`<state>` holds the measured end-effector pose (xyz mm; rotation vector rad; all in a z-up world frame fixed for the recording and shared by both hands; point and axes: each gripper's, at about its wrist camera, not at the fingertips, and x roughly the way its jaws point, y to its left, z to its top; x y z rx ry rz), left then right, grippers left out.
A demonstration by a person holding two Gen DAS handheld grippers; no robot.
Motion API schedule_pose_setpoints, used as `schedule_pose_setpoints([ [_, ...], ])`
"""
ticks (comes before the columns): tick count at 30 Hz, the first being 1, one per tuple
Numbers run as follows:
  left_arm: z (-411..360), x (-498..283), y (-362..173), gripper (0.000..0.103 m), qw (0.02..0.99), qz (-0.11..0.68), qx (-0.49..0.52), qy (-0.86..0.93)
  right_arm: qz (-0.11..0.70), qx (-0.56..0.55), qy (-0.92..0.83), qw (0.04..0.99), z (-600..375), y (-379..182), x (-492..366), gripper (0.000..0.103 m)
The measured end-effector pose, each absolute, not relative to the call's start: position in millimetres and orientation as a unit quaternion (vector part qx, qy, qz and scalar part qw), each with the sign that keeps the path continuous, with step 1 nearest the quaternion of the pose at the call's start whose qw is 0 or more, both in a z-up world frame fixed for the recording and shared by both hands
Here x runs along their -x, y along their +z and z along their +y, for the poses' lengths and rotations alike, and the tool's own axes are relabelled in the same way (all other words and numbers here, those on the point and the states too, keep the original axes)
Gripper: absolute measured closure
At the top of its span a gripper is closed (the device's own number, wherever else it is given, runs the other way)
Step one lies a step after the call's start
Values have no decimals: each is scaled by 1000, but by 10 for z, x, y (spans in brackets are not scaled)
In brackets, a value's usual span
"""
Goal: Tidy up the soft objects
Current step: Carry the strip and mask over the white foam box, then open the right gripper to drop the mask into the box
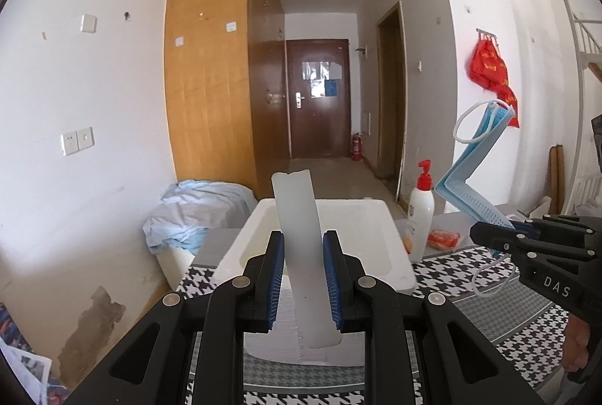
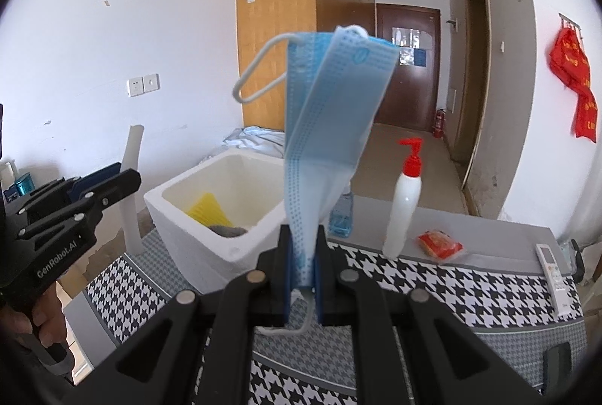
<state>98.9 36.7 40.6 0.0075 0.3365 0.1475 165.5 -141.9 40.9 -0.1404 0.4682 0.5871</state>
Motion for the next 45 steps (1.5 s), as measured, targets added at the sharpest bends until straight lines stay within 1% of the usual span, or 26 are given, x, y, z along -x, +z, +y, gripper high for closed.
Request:
schedule_pose_setpoints([
  [13, 553, -930, 389, 80, 980, 168, 7, 102, 229, 78, 316, 917, -1156, 453, -1750, 91],
  [45, 859, -912, 302, 80, 973, 181, 32, 140, 278, 102, 346, 890, -552, 300, -2202, 91],
])
